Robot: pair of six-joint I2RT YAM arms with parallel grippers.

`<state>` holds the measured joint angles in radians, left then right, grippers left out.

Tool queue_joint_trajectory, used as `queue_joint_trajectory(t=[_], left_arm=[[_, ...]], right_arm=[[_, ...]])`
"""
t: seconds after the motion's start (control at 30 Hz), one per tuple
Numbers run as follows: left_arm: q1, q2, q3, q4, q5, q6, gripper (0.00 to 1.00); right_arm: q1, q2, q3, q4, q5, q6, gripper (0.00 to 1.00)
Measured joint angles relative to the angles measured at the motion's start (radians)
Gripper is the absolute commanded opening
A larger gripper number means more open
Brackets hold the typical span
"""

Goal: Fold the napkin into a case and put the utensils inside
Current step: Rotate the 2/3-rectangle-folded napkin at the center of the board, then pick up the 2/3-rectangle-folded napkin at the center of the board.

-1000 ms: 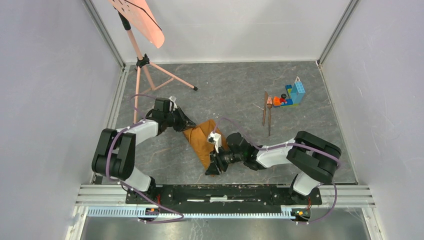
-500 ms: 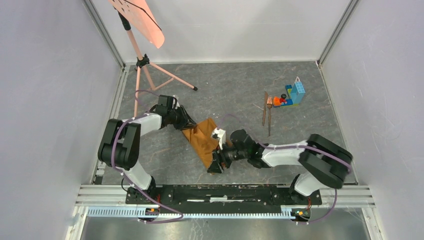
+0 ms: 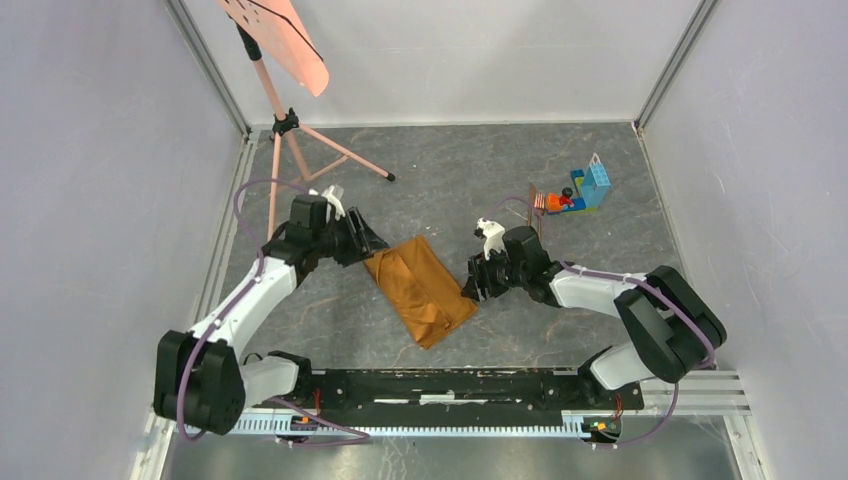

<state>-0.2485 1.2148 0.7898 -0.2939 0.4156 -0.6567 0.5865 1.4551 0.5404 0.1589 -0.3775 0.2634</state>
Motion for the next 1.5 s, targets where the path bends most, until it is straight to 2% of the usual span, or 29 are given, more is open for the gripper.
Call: queue_joint_trajectory(t=[0.13, 0.33, 0.5, 0.67, 0.77, 0.87, 0.97, 1.07, 1.13, 1.2, 1.27, 1.33, 1.4, 1.5], left_arm=[[-0.001, -0.050, -0.112, -0.023, -0.051, 0.000, 0.56], [-0.001, 0.046, -0.180, -0.004, -0.209, -0.008, 0.46], [0.000, 0.126, -0.204, 0.082, -0.332, -0.025, 0.43], [-0.002, 0.308, -0.099, 0.196, -0.287, -0.034, 0.40], [-0.011, 0.420, -0.007, 0.246, -0.230, -0.034, 0.40], [-0.046, 0.496, 0.086, 0.233, -0.203, -0.029, 0.47], [-0.076, 0.495, 0.125, 0.176, -0.218, -0.002, 0.55], [-0.089, 0.415, 0.125, 0.064, -0.277, 0.026, 0.59], [-0.089, 0.314, 0.114, -0.011, -0.323, 0.040, 0.60], [-0.092, 0.184, 0.092, -0.075, -0.365, 0.045, 0.67], [-0.127, 0.060, 0.073, -0.135, -0.416, 0.043, 0.70], [-0.229, -0.024, 0.064, -0.191, -0.468, 0.020, 0.75], [-0.389, -0.070, 0.060, -0.236, -0.500, -0.038, 0.82], [-0.636, -0.065, 0.062, -0.306, -0.557, -0.153, 0.83]], right_arm=[[0.000, 0.022, -0.016, 0.051, -0.033, 0.010, 0.45], [0.003, 0.020, -0.124, 0.225, -0.098, 0.092, 0.35], [0.035, 0.006, -0.216, 0.365, -0.112, 0.191, 0.33], [0.157, -0.003, -0.297, 0.499, -0.071, 0.311, 0.34], [0.267, -0.003, -0.312, 0.541, -0.019, 0.370, 0.41], [0.346, -0.004, -0.312, 0.553, 0.018, 0.400, 0.59], [0.358, -0.051, -0.311, 0.521, 0.053, 0.393, 0.77], [0.318, -0.163, -0.311, 0.417, 0.109, 0.333, 0.87], [0.269, -0.232, -0.307, 0.340, 0.138, 0.282, 0.89], [0.209, -0.279, -0.302, 0.266, 0.157, 0.234, 0.90], [0.139, -0.298, -0.293, 0.202, 0.169, 0.189, 0.92], [0.081, -0.298, -0.278, 0.139, 0.179, 0.151, 0.93], [0.043, -0.293, -0.254, 0.100, 0.179, 0.123, 0.93], [-0.021, -0.267, -0.209, 0.054, 0.174, 0.093, 0.93]])
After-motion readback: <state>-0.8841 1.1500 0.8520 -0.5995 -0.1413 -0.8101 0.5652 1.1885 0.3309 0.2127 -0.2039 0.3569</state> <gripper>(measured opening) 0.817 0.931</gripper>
